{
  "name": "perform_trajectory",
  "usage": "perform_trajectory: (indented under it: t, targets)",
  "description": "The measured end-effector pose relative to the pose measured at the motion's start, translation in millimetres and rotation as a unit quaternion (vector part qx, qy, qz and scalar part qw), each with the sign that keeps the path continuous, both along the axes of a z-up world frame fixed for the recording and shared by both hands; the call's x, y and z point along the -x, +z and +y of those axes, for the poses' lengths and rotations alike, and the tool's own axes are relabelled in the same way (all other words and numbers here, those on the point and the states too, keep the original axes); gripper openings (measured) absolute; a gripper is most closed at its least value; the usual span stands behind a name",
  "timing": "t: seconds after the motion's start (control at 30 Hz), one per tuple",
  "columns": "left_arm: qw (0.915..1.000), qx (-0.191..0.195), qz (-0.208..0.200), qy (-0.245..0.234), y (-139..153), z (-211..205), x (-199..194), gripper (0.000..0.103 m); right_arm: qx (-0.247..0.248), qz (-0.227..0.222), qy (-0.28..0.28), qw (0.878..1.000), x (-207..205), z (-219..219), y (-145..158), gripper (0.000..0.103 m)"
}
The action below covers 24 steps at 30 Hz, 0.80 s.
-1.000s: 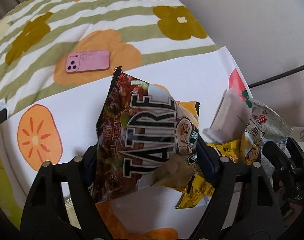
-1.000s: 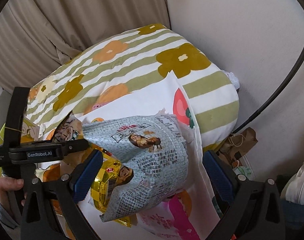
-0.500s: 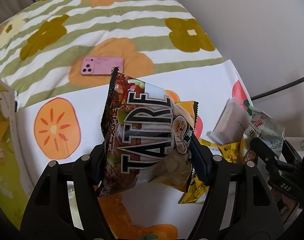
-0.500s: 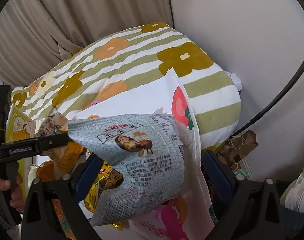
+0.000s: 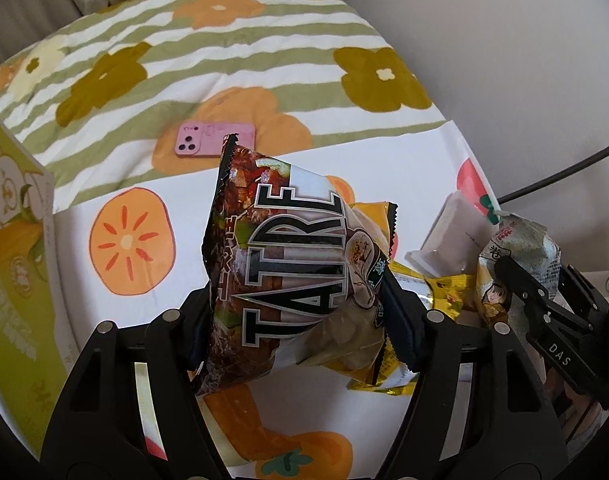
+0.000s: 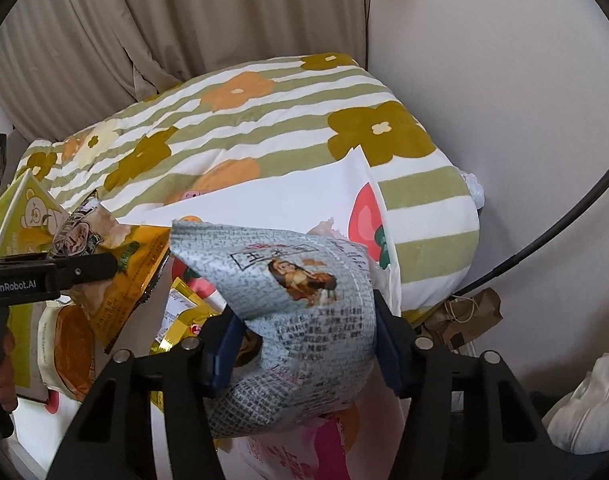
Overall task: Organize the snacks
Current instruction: 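Carry the TATRE bag into the box with left tool while right tool carries grey bag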
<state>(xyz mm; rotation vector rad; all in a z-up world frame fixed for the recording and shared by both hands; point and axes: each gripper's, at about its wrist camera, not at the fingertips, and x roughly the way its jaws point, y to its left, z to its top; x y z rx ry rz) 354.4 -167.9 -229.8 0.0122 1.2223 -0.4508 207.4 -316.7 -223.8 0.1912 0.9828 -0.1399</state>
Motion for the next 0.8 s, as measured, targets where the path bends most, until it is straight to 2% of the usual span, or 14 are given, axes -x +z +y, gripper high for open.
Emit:
perform_trajectory:
  t: [0.2, 0.47, 0.63, 0.8]
  targets:
    - [0.9994, 0.002, -0.032, 0.011, 32, 4, 11, 0.067, 0.0, -0.026, 0.007, 1.0, 7, -2, 20, 0.049]
    - [0.9954, 0.001, -0.084, 0.045, 91, 27, 29, 0.067, 0.004, -0.072, 0.044, 0.996, 5, 4, 69, 0.049]
    - [0.9906, 0.004, -0.119, 0.067, 126, 58, 42, 0.067, 0.009, -0.103, 0.08, 0.991, 2, 30, 99, 0.049]
    - [0.9854, 0.007, -0.143, 0.092, 154, 110, 52, 0.067, 0.001, -0.132, 0.112, 0.985, -4, 71, 126, 0.049]
